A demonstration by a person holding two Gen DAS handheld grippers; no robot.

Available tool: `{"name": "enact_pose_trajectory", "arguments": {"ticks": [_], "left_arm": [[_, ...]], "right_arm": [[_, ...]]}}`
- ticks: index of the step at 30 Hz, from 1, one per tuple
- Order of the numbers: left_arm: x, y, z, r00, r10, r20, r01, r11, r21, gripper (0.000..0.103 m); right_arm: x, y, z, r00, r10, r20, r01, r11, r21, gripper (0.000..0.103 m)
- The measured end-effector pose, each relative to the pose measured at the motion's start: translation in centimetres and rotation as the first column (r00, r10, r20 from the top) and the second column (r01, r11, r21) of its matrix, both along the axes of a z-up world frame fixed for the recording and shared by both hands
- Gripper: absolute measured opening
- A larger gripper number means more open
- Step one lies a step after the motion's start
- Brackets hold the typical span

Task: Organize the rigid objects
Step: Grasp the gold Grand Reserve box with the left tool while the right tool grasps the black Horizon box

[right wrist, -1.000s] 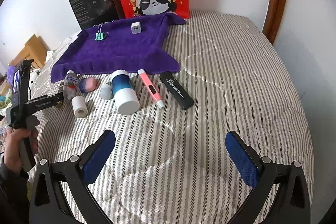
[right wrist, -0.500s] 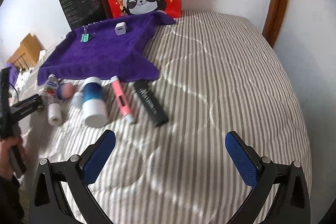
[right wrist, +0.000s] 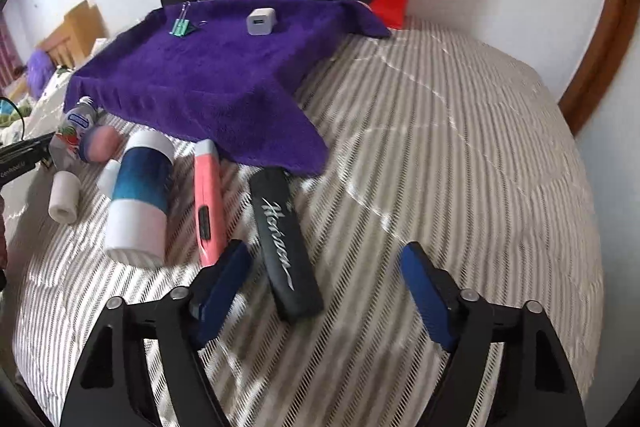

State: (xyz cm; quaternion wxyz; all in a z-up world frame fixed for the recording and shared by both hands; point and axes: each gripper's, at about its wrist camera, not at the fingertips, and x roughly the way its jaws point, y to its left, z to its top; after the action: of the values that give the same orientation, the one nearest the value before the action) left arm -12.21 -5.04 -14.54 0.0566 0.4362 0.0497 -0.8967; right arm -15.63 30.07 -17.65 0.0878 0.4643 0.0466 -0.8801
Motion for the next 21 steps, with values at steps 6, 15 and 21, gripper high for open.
{"name": "enact_pose_trajectory", "arguments": {"ticks": [6, 15, 21], "left_arm": [[0.0, -0.2, 0.0, 1.0, -0.008, 0.003, 0.008, 1.0, 0.012, 0.022], [0.7, -1.0, 0.4, 1.0, -0.021, 0.007, 0.021, 0.999, 0.049, 0.022], [1.5, -2.0, 1.1, 1.0, -0.019, -0.001, 0.019, 0.997, 0.073, 0.022]], "right_arm": [[0.5, -0.6, 0.4, 0.999, 0.026, -0.026, -0.026, 1.0, -0.009, 0.035], [0.1, -0.1, 0.7, 1.0, -0.018, 0.016, 0.019, 0.996, -0.083, 0.022], [1.2, 0.3, 1.1, 0.998, -0.058, 0.023, 0.06, 0.992, -0.111, 0.022]]}}
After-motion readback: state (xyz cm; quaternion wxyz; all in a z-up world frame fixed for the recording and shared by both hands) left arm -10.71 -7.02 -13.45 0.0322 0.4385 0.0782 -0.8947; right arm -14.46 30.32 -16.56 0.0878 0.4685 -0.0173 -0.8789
